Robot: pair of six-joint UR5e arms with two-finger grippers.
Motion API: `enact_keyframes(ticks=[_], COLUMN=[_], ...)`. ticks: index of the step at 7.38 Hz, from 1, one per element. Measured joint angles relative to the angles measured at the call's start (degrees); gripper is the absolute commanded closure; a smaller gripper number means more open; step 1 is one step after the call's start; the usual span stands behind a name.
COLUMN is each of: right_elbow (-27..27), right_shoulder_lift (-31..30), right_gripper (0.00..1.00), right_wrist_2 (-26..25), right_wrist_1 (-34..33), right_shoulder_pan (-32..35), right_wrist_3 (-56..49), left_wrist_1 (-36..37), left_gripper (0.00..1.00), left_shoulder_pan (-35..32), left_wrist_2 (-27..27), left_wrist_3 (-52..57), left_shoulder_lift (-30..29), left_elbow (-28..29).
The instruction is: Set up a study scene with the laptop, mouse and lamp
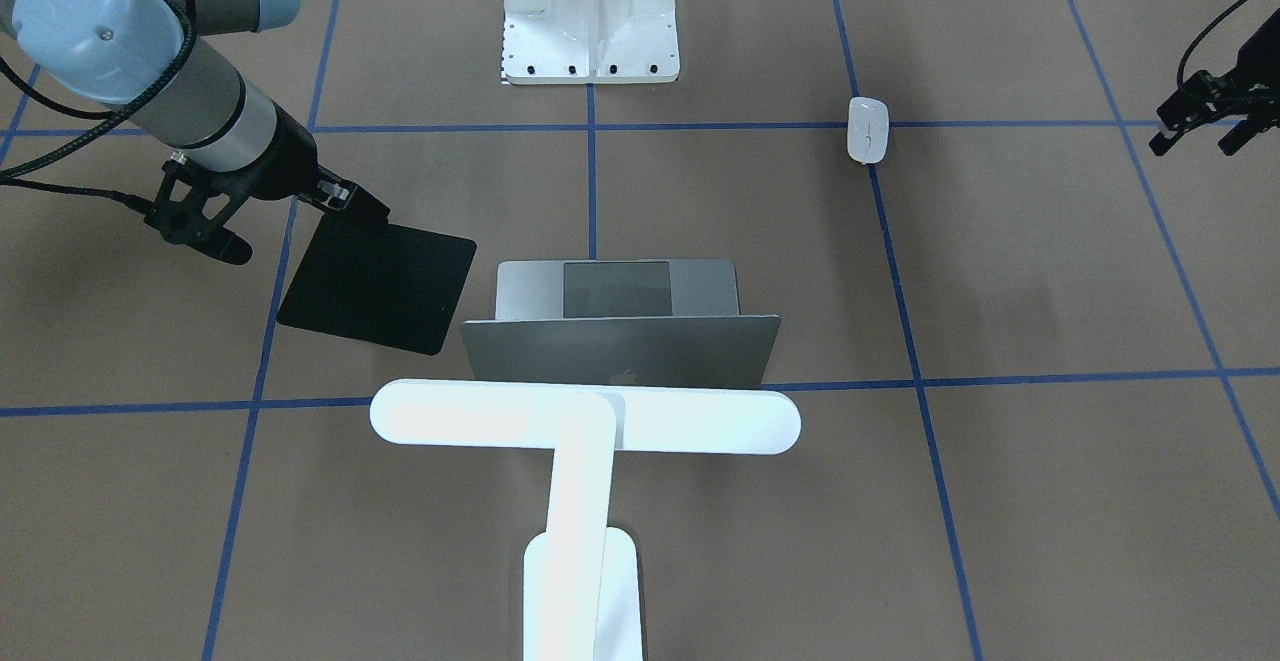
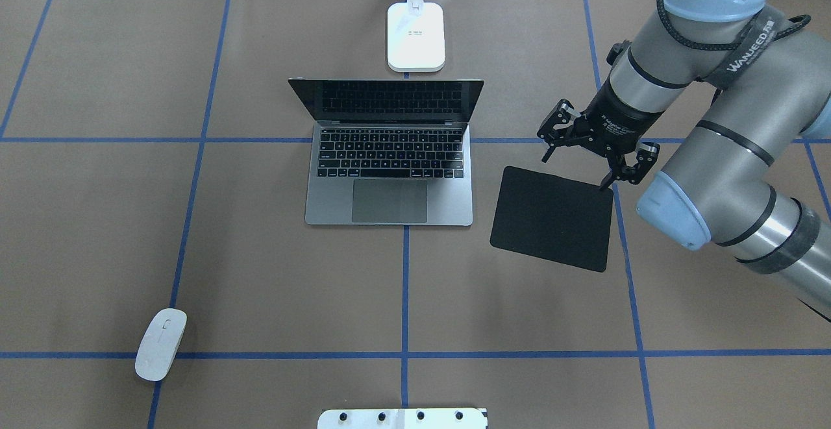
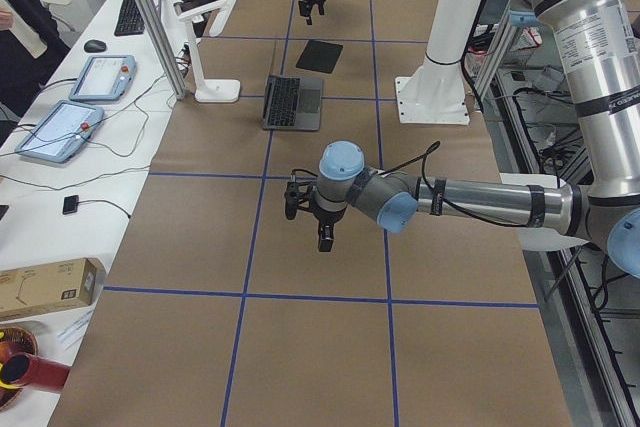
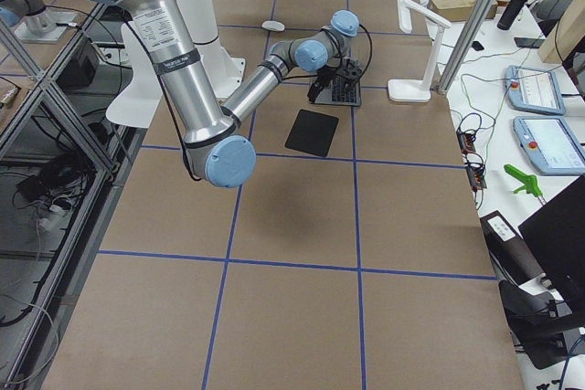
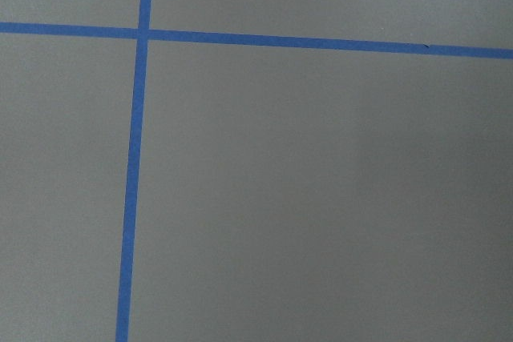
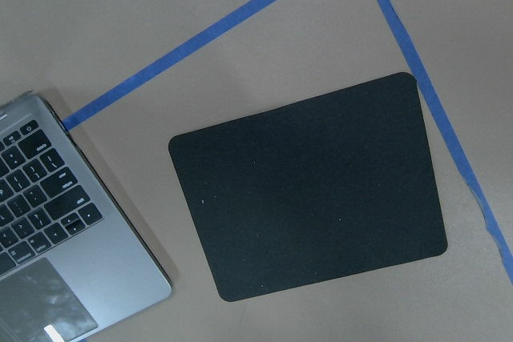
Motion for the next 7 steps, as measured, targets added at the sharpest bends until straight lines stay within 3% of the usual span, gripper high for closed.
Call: enact_keyframes(ticks=[3, 7], right_elbow=[0.3, 0.3], right_shoulder_lift=[0.0, -5.1], right_gripper=[0.00, 0.00], right_wrist_2=[-3.4, -9.1], right_wrist_1=[0.0, -0.1], right_shoulder_pan=[-2.8, -2.7], right_wrist_3=[-0.9, -14.5], left_wrist_1=[0.5, 1.2], left_gripper=[0.00, 0.00], left_shoulder_pan=[0.0, 0.3], left_wrist_2=[0.0, -1.7], left_wrist_3=[-0.2, -1.1], left_shoulder_lift=[-0.2, -0.7], left_elbow=[0.1, -0.4])
